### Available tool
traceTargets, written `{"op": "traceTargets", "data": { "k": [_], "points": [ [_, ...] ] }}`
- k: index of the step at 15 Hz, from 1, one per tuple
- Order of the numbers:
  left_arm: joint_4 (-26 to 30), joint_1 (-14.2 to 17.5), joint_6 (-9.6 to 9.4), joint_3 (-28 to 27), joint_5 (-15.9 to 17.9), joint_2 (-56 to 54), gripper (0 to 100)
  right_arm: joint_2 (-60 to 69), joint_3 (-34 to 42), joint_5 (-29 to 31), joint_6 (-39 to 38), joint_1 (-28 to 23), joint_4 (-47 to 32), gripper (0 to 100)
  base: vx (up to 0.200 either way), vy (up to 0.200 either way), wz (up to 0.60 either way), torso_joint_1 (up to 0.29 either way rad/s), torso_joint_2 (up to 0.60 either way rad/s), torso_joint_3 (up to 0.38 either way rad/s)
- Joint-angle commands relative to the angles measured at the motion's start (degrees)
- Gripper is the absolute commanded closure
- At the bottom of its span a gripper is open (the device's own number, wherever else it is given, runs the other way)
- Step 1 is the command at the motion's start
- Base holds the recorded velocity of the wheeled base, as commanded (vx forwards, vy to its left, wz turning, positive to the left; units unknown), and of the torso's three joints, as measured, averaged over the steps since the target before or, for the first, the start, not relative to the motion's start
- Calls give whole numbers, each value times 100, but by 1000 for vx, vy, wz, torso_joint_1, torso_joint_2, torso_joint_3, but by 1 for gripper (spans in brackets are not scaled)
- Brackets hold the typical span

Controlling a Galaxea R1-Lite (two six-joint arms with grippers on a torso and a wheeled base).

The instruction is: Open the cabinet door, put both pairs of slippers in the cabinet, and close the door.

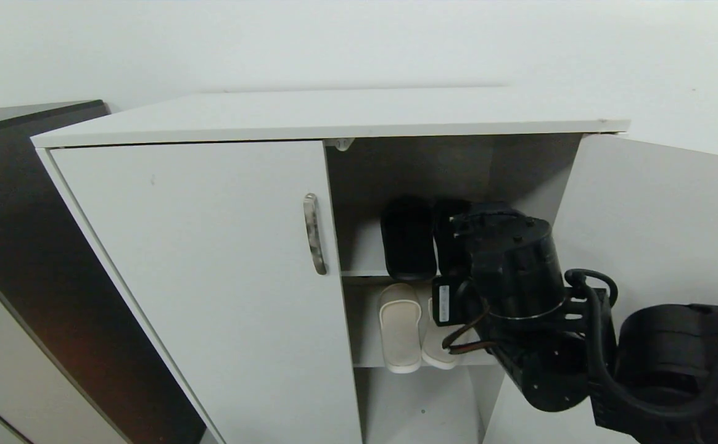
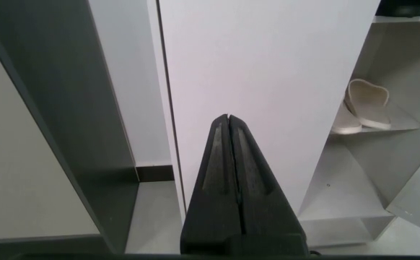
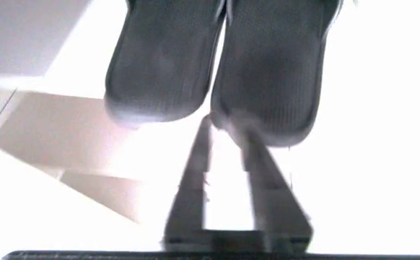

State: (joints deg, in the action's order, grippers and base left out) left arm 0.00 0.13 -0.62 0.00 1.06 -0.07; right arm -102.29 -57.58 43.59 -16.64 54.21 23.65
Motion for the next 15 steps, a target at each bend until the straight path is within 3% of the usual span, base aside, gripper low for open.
{"op": "traceTargets", "data": {
  "k": [1, 8, 15],
  "points": [
    [0, 4, 9, 0, -1, 7, 100, 280, 308, -18, -6, 221, 26, 100, 0, 0, 0, 0, 0, 0],
    [0, 4, 1, 0, -1, 7, 100, 245, 344, -26, -15, 265, 26, 100, 0, 0, 0, 0, 0, 0],
    [0, 4, 9, 0, -1, 7, 100, 210, 458, -26, -15, 301, 34, 100, -200, 0, 0, 3, 2, 0]
  ]
}}
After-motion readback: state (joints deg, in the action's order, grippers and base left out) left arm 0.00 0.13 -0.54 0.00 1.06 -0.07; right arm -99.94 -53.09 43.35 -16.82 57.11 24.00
